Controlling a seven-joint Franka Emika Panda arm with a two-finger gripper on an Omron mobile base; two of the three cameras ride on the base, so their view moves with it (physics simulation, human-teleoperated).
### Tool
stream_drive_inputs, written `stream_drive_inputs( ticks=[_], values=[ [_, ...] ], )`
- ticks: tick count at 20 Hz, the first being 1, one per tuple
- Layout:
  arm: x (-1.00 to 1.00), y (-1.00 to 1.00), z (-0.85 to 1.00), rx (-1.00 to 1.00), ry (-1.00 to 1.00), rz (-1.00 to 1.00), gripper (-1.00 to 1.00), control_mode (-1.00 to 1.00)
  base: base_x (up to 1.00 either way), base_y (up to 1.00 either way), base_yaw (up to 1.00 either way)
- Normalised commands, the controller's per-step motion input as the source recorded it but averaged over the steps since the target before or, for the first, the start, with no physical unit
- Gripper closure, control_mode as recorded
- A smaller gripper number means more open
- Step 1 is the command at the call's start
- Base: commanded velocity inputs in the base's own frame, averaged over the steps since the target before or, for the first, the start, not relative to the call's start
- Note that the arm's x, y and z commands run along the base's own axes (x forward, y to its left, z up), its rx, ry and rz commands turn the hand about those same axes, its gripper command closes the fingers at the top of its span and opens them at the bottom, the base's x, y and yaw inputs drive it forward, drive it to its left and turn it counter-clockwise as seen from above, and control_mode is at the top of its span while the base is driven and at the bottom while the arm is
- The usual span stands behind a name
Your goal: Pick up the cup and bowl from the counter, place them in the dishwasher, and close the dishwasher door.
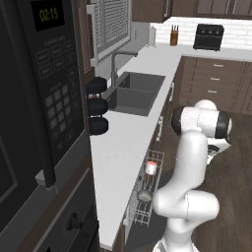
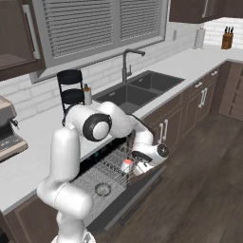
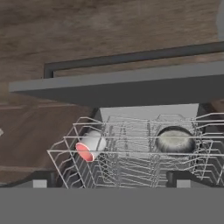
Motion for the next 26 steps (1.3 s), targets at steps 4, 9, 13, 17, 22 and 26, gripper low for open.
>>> stream_drive_inputs(
  ticks=[4,9,13,17,22,26],
  values=[
    [-1.0,-0.74,0.22,0.01,-0.1,-0.03,-1.0,-1.0,0.0,0.0,0.0],
    [-0.82,-0.43,-0.02,0.09,-0.04,0.0,-1.0,-1.0,0.0,0.0,0.0],
    [-0.13,-0.01,-0.36,0.1,0.0,0.05,-1.0,-1.0,0.0,0.0,0.0],
    [-0.01,-0.03,-0.61,0.06,0.0,0.08,-1.0,-1.0,0.0,0.0,0.0],
    [0.0,-0.2,-0.79,0.16,0.0,0.1,-1.0,-1.0,0.0,0.0,0.0],
    [0.05,-0.03,-0.83,0.16,0.01,0.08,-1.0,-1.0,0.0,0.0,0.0]
  ],
)
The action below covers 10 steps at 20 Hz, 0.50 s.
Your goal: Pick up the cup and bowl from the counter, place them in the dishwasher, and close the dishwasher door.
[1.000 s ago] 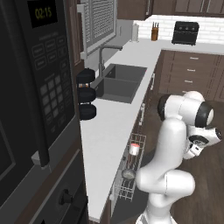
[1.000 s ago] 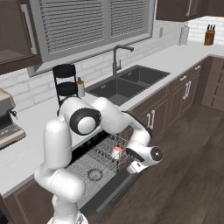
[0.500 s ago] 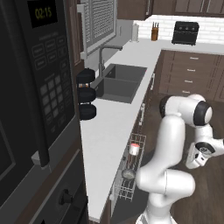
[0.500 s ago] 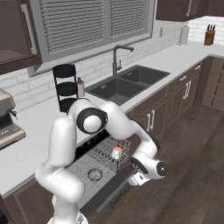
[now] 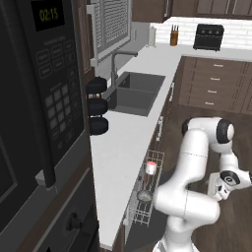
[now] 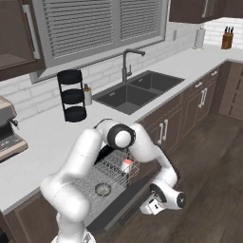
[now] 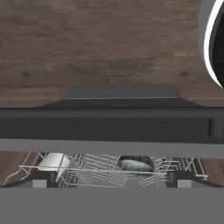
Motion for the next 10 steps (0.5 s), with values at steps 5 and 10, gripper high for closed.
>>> stream_drive_inputs(
  ticks=[5,10],
  values=[
    [0.26,0.0,-0.85,0.15,0.0,0.08,-1.0,-1.0,0.0,0.0,0.0],
    [0.3,0.06,-0.76,0.15,-0.02,0.07,-1.0,-1.0,0.0,0.0,0.0]
  ],
)
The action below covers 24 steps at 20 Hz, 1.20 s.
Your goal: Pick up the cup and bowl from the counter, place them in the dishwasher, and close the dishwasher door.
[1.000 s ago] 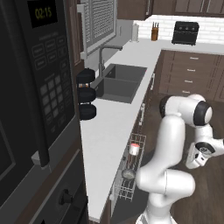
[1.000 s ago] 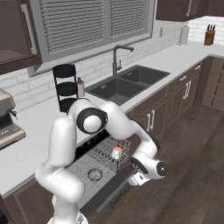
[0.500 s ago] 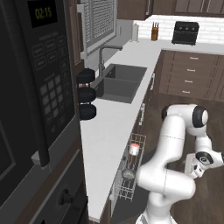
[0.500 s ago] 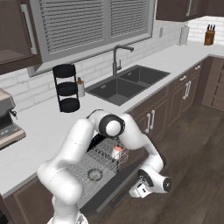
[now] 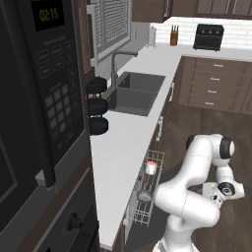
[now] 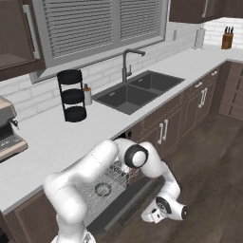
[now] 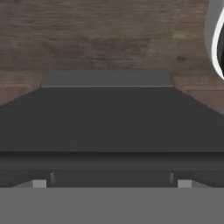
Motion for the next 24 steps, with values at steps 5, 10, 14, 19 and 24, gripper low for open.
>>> stream_drive_inputs(
  ticks=[5,10,14,19,24],
  values=[
    [0.3,0.1,-0.53,0.13,-0.05,0.04,-1.0,-1.0,0.0,0.0,0.0],
    [0.39,0.41,-0.46,0.05,-0.02,0.0,-1.0,-1.0,0.0,0.0,0.0],
    [0.09,0.84,-0.17,0.0,-0.09,0.0,-1.0,-1.0,0.0,0.0,0.0],
    [-0.11,0.79,0.14,0.01,-0.14,0.0,-1.0,-1.0,0.0,0.0,0.0],
    [-0.78,0.36,0.93,0.2,-0.22,0.03,-1.0,-1.0,0.0,0.0,0.0]
  ],
)
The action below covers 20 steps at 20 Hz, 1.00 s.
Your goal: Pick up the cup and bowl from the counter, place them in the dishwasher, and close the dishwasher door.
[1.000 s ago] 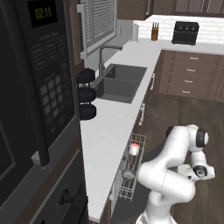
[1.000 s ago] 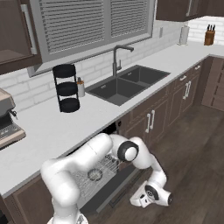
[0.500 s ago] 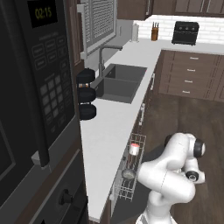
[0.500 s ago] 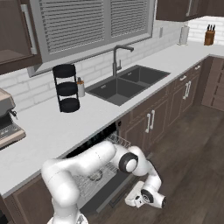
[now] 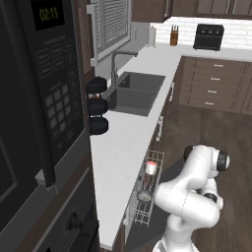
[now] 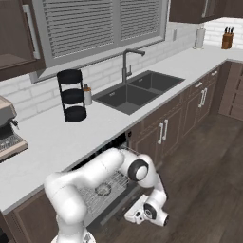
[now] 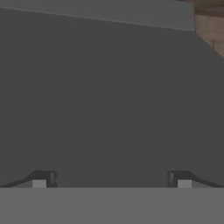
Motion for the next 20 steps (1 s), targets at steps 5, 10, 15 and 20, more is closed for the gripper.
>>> stream_drive_inputs(
  ticks=[5,10,15,20],
  values=[
    [-0.52,0.79,1.0,0.27,-0.27,0.05,-1.0,-1.0,0.0,0.0,0.0],
    [-0.01,1.0,0.24,0.16,-0.29,-0.14,-1.0,-1.0,0.0,0.0,0.0],
    [0.14,1.0,0.03,0.19,-0.38,-0.19,-1.0,-1.0,0.0,0.0,0.0],
    [0.13,1.0,0.0,0.18,-0.37,-0.18,-1.0,-1.0,0.0,0.0,0.0]
  ],
)
